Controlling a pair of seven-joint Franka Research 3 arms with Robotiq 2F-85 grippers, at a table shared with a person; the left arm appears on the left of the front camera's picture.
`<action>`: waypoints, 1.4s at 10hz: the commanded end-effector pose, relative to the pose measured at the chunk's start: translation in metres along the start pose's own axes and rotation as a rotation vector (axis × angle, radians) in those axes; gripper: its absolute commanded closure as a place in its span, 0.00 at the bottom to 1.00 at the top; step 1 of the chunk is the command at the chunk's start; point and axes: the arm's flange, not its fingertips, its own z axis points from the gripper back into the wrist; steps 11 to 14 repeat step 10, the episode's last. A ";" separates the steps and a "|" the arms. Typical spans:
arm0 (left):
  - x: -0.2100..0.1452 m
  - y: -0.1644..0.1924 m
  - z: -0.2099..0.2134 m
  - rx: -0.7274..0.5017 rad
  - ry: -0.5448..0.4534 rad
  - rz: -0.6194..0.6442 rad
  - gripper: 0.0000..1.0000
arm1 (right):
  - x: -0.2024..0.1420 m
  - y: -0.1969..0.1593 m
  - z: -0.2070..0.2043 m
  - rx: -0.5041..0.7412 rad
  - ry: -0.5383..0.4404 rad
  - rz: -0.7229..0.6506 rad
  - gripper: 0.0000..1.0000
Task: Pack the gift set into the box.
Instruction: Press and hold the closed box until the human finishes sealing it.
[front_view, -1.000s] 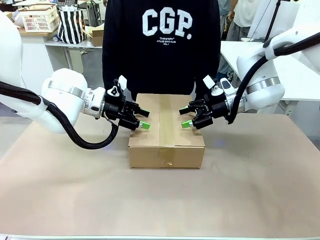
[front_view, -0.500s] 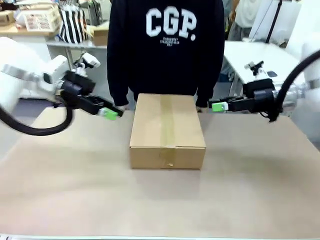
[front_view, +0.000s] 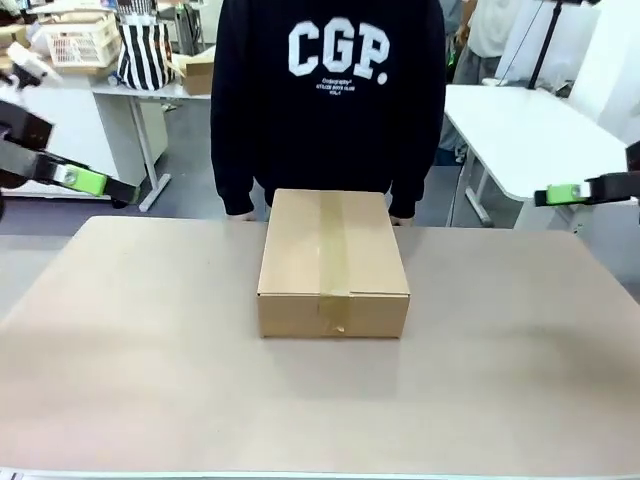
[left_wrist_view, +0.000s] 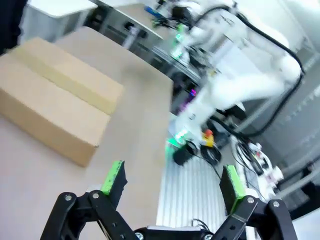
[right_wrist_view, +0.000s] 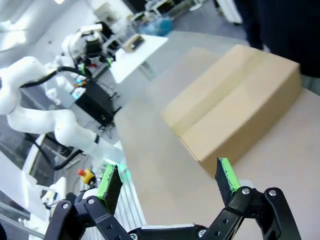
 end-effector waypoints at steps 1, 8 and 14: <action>0.007 0.000 -0.020 -0.082 0.050 -0.008 0.00 | 0.006 0.004 -0.024 0.050 0.000 -0.010 0.00; 0.007 0.000 -0.020 -0.082 0.050 -0.008 0.00 | 0.006 0.004 -0.024 0.050 0.000 -0.010 0.00; 0.007 0.000 -0.020 -0.082 0.050 -0.008 0.00 | 0.006 0.004 -0.024 0.050 0.000 -0.010 0.00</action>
